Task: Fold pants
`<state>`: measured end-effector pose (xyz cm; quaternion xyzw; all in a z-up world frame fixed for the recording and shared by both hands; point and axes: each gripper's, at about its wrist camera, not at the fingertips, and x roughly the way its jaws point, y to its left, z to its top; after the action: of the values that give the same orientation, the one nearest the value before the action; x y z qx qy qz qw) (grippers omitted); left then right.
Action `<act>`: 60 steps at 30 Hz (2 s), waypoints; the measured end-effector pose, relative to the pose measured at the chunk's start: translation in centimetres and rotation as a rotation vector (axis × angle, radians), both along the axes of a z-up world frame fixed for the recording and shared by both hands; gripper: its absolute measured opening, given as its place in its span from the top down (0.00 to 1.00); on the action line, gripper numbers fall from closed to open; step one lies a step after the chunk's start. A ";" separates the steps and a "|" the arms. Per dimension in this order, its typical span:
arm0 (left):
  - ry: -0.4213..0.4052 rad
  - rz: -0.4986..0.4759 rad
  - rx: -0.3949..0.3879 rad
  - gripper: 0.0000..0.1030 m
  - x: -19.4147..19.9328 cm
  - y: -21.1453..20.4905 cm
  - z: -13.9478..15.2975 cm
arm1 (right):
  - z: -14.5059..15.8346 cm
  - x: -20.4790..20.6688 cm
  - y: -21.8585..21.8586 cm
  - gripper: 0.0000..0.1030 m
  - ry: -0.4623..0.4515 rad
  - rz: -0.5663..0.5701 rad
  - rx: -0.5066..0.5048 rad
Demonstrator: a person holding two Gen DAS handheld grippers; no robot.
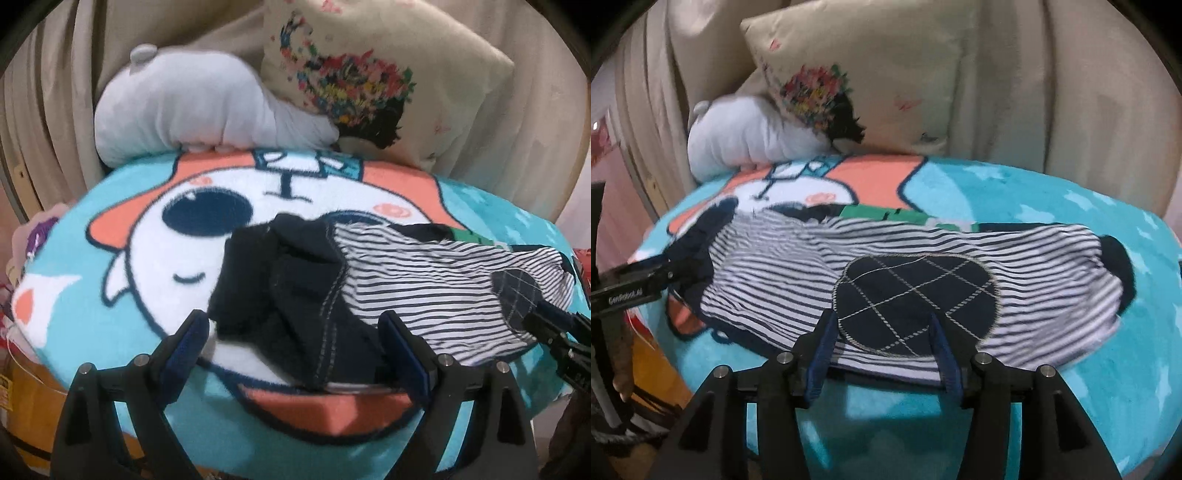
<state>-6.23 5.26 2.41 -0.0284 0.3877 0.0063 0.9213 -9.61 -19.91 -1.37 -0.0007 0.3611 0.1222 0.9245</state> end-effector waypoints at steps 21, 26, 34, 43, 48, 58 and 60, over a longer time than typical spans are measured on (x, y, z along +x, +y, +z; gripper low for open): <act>0.117 -0.540 -0.087 0.10 9.3 -18.4 6.1 | 0.5 -4.0 -14.0 0.29 -0.096 -0.351 0.248; 0.219 -0.658 -0.144 0.11 13.9 -25.1 5.0 | -0.3 -2.5 -15.3 0.29 -0.040 -0.321 0.314; 0.397 -0.782 -0.220 0.11 18.1 -32.4 0.6 | -0.9 0.7 -15.0 0.29 0.018 -0.260 0.357; 0.473 -0.932 -0.112 0.84 16.3 -35.3 -1.9 | -1.2 1.9 -13.4 0.80 0.001 -0.250 0.330; 0.369 -0.888 -0.164 0.84 15.4 -32.1 0.8 | 0.4 1.9 -11.7 0.81 -0.042 -0.208 0.311; 0.209 -0.576 -0.346 0.80 13.2 -16.5 4.3 | 3.5 2.3 -1.8 0.79 -0.096 0.051 0.183; 0.212 -0.489 -0.380 0.68 12.4 -13.3 3.5 | 2.9 2.7 0.6 0.75 -0.082 0.116 0.152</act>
<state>6.21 -8.09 5.88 -0.1050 0.4711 -0.2847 0.8282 -6.87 -19.31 1.48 0.0436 0.3119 0.2023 0.9273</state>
